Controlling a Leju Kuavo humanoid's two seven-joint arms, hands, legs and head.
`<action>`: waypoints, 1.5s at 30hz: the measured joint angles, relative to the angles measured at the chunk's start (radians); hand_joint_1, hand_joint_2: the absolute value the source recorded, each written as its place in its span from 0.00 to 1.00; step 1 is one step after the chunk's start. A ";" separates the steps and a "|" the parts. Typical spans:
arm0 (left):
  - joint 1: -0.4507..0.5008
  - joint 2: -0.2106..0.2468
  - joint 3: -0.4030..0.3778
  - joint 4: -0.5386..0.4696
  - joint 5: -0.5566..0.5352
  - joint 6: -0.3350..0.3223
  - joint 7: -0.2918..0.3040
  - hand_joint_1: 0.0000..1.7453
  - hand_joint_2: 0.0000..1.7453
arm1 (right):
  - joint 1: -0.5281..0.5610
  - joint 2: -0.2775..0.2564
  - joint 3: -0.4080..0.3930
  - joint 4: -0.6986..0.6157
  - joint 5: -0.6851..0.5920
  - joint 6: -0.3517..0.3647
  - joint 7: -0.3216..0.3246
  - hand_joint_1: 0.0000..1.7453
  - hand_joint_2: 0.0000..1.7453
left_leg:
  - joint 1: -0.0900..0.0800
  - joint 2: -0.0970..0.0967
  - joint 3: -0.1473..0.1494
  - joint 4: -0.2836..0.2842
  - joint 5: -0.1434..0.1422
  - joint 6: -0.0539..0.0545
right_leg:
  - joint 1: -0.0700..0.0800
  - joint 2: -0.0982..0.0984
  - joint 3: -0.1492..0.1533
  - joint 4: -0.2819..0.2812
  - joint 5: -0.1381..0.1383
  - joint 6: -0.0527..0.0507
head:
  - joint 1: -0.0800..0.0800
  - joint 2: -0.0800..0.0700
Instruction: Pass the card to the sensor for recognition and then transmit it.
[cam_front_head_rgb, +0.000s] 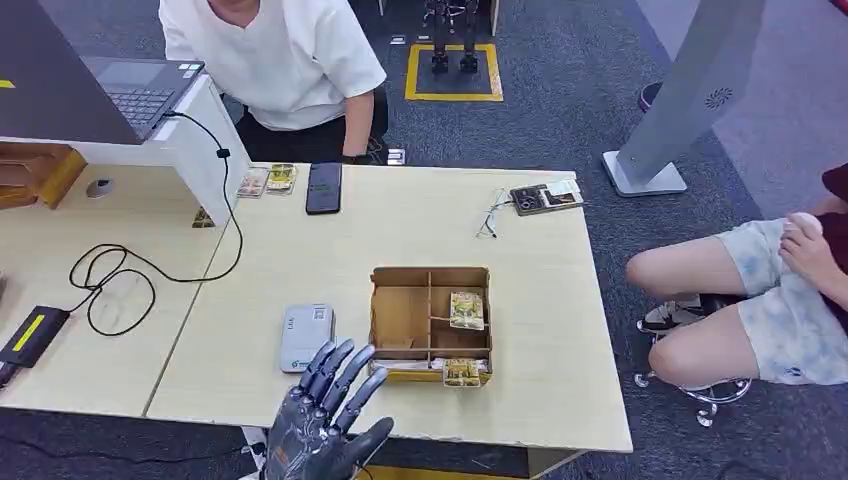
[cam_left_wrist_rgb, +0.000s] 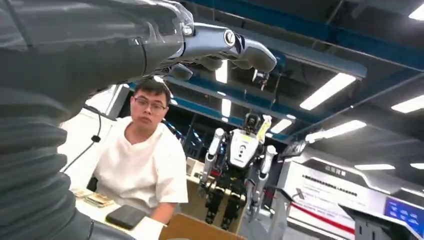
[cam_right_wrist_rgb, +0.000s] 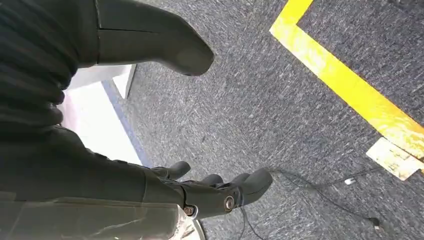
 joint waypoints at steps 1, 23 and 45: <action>-0.005 0.001 -0.004 0.009 0.000 0.000 0.000 0.00 1.00 | -0.001 0.000 0.000 0.000 0.000 0.000 0.000 0.00 1.00 | 0.000 0.000 0.000 0.000 0.000 0.000 | 0.000 0.000 0.000 0.000 0.000 0.000 | 0.000 0.000; -0.198 0.001 -0.125 0.321 -0.131 0.000 0.434 0.00 1.00 | -0.019 0.000 0.029 0.000 0.010 0.027 0.008 0.00 1.00 | 0.000 0.000 0.000 0.000 0.000 0.000 | 0.000 0.000 0.000 0.000 0.000 0.000 | 0.000 0.000; -0.334 0.008 -0.307 0.533 -0.103 0.000 0.478 0.00 1.00 | -0.034 -0.003 0.084 0.000 0.010 0.057 0.031 0.00 1.00 | 0.000 0.000 0.000 0.000 0.000 0.000 | 0.000 0.000 0.000 0.000 0.000 0.000 | 0.000 0.000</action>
